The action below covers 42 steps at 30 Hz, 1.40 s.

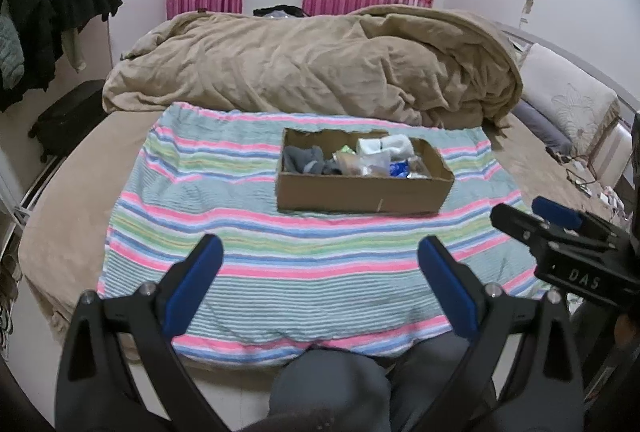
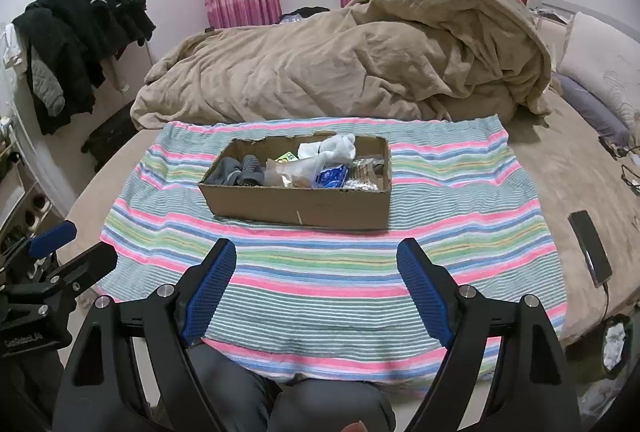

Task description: Organize objects

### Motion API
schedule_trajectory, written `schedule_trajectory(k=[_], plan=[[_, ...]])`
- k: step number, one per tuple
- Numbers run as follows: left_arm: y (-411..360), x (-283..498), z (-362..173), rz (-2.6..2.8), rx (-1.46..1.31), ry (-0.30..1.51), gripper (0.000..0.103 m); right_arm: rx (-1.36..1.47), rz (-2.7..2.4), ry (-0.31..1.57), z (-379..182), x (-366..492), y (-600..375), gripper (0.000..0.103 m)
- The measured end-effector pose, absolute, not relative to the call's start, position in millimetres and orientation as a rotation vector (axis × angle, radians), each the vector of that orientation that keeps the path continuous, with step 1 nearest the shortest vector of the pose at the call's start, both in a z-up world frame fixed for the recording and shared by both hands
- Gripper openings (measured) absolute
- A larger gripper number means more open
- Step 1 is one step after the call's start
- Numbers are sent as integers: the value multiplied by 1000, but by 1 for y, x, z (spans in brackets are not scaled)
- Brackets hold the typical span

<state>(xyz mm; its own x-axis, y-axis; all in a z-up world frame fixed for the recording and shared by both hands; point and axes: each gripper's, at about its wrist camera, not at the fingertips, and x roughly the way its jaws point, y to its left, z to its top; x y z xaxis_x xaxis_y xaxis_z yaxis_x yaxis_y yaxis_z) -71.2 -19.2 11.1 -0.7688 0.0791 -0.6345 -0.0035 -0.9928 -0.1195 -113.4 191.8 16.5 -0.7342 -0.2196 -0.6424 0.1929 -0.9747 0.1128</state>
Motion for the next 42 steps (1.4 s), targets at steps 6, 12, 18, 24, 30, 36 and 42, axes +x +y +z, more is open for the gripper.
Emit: schedule_trajectory(k=[6,12,18,24,30,36,42], plan=[[-21,-60,20,2928,-979,-195,99,1013,-2726,-53,20,-107,191,85],[-23,-59,25,2941,-972,-202,99,1009,-2725,-50,21,-106,190,85],[-24,-59,22,2949,-1001,-207,99,1006,-2722,-44,23,-104,189,85],[-26,-58,23,2960,-996,-203,99,1004,-2719,-45,24,-102,189,85],[-23,-60,23,2954,-998,-185,99,1004,-2725,-52,26,-102,190,85],[-20,-60,22,2955,-998,-173,99,1005,-2724,-55,26,-103,190,85],[-20,-61,21,2954,-999,-177,99,1009,-2724,-55,27,-104,191,85]])
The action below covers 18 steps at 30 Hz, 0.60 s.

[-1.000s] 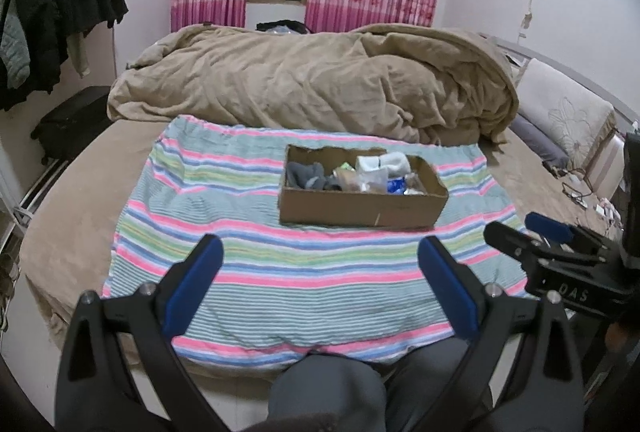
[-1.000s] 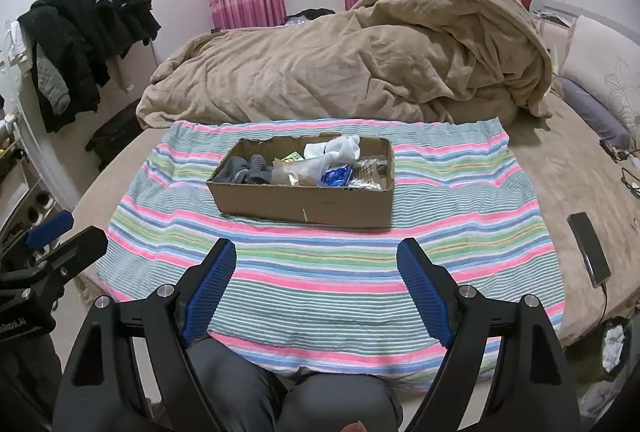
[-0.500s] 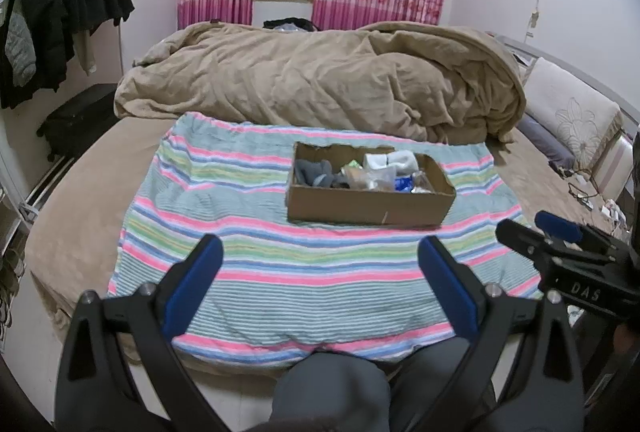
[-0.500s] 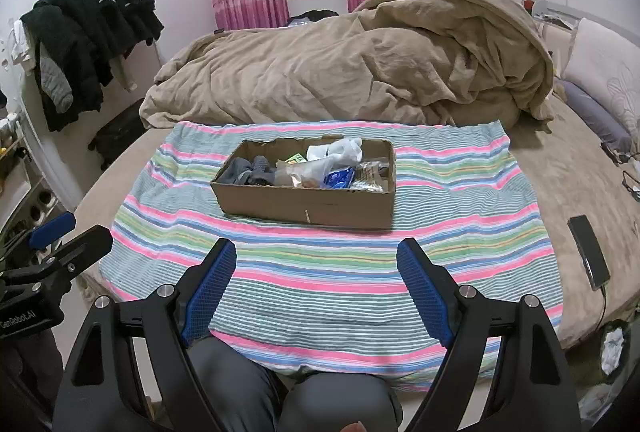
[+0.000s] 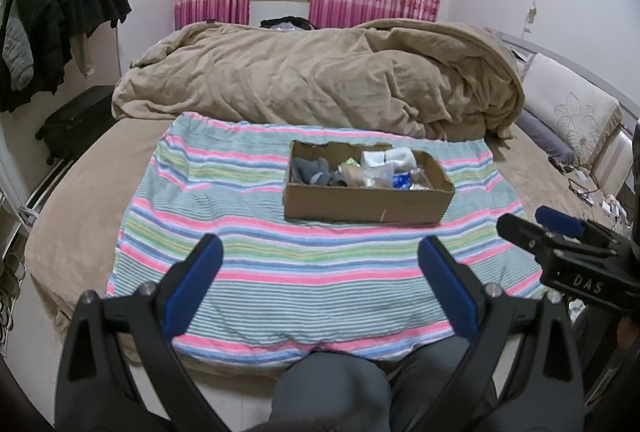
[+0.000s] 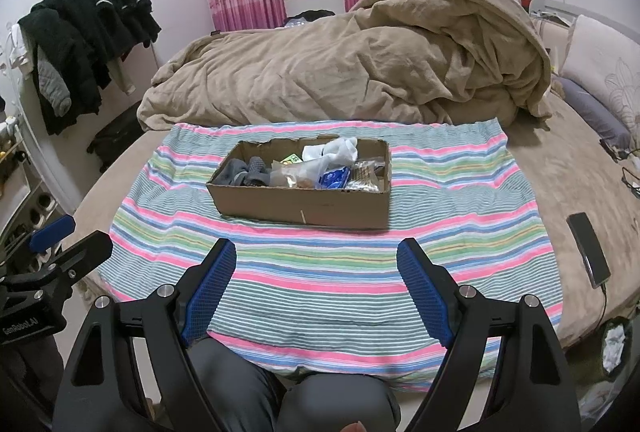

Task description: Organize objects

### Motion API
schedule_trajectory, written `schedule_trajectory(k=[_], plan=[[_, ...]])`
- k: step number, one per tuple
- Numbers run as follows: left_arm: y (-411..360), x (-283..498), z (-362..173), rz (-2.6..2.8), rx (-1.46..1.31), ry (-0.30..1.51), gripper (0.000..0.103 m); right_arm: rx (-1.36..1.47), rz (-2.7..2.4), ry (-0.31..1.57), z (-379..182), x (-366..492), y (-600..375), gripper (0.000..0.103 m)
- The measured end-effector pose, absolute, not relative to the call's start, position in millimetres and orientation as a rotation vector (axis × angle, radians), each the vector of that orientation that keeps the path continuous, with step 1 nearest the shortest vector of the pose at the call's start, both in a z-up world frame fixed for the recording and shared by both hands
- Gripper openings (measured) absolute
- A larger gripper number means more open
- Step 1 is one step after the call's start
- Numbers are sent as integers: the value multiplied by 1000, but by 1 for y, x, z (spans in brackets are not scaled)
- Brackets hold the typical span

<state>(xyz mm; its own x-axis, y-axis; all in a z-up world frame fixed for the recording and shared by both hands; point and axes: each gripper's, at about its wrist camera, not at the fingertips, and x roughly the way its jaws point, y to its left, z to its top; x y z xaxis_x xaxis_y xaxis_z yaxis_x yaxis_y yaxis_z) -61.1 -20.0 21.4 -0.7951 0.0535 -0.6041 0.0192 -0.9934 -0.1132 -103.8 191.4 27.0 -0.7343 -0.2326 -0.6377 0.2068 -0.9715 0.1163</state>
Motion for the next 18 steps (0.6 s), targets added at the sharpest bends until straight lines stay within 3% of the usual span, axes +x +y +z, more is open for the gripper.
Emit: schedule_trajectory(k=[18], plan=[[-20,-64,18,2939,-1012,-179,99,1013,-2723,-65,24,-106,197,85]])
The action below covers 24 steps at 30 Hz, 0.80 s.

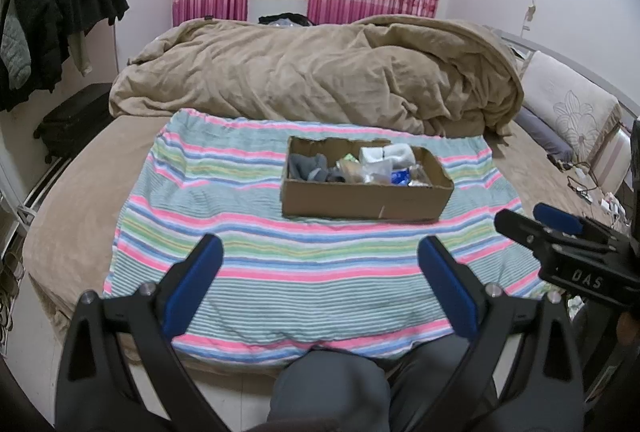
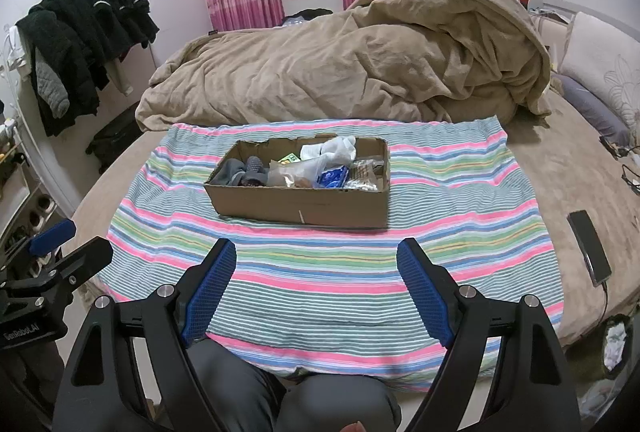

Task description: Organize objects

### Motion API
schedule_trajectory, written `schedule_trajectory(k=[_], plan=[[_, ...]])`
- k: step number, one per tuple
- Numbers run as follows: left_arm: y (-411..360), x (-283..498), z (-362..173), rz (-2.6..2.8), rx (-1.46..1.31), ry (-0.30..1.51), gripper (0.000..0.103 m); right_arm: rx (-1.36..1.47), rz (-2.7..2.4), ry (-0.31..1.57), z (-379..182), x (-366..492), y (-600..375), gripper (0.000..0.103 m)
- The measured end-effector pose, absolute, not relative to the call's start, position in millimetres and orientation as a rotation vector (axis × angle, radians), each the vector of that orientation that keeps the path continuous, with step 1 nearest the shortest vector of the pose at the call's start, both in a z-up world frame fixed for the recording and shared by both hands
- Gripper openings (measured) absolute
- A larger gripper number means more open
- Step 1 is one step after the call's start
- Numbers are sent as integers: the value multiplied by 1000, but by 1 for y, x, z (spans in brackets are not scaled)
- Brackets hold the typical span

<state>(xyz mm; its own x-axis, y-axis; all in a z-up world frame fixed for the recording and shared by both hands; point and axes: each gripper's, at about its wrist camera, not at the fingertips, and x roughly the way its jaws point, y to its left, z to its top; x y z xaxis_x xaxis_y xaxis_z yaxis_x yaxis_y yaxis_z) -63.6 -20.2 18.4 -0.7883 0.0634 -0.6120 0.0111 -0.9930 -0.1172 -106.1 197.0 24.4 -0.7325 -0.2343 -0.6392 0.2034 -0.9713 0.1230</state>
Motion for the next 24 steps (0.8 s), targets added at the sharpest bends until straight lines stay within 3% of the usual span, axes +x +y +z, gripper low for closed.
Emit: schedule_trajectory(k=[24], plan=[[-19,-76,5,2921,-1052,-172,99,1043,-2713,-71,11,-114,195,85]])
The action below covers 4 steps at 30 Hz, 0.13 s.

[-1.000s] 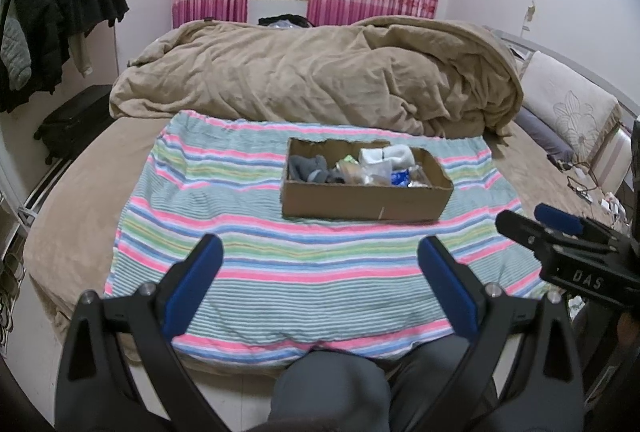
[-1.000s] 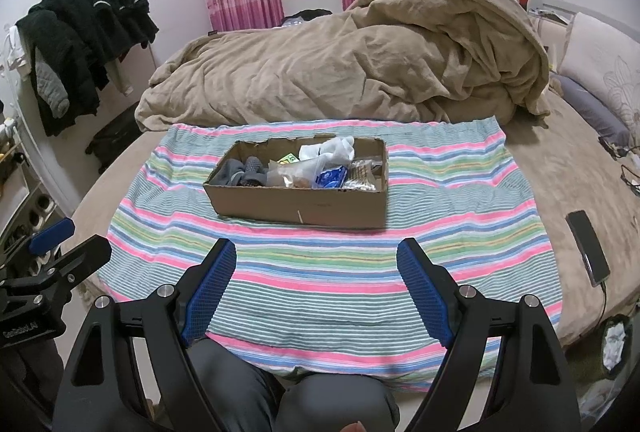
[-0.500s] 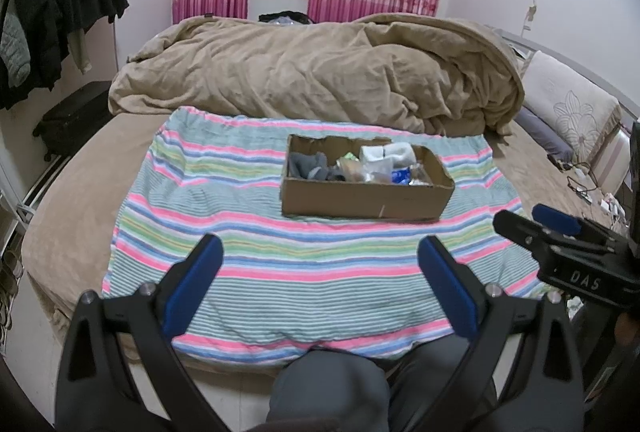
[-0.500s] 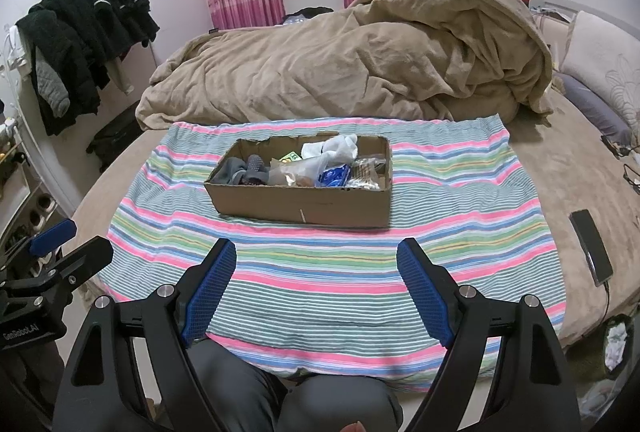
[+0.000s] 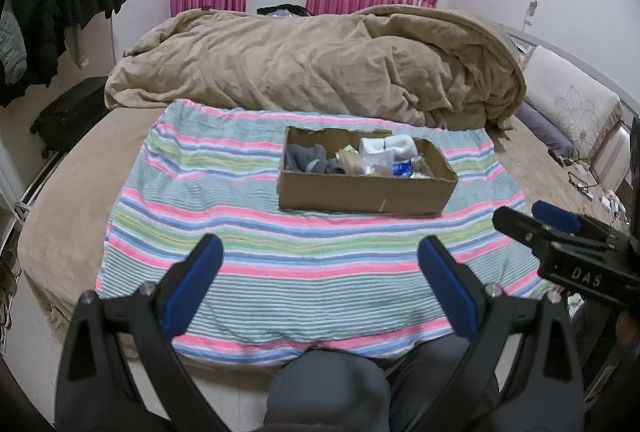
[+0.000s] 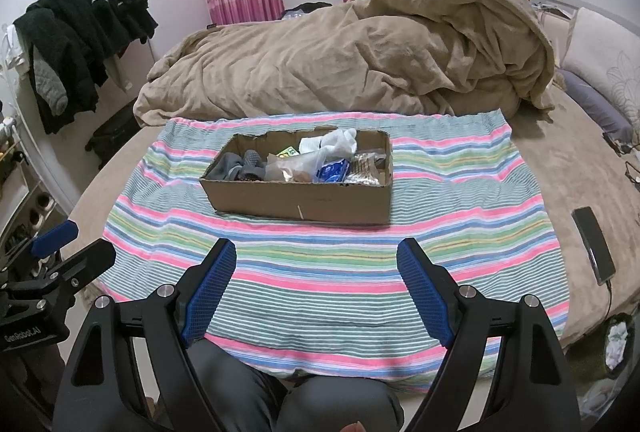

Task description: Organize objects

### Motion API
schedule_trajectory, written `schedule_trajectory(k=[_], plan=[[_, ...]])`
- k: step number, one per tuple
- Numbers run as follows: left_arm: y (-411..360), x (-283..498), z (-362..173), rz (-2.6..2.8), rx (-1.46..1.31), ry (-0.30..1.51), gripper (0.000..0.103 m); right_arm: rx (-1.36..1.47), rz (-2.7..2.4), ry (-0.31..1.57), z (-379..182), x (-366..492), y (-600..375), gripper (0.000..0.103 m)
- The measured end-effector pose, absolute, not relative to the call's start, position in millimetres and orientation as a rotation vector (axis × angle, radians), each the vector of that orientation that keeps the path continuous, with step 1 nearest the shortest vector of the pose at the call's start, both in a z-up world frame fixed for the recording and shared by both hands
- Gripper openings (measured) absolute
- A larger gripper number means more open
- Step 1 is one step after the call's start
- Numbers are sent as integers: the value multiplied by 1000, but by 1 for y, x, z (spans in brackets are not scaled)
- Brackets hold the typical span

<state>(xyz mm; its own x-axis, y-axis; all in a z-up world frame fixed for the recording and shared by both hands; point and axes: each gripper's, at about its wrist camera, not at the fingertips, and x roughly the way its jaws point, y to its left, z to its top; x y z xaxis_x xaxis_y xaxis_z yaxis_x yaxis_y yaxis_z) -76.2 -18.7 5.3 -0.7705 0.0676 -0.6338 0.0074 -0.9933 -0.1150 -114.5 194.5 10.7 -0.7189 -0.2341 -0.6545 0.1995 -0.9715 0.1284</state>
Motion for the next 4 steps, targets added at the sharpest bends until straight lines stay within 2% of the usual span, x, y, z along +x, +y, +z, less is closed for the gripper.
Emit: schedule_trajectory(k=[4], plan=[[-18,-82,0,2912,-1077,-166,99,1055,-2708,-76,8,-119,196,85]])
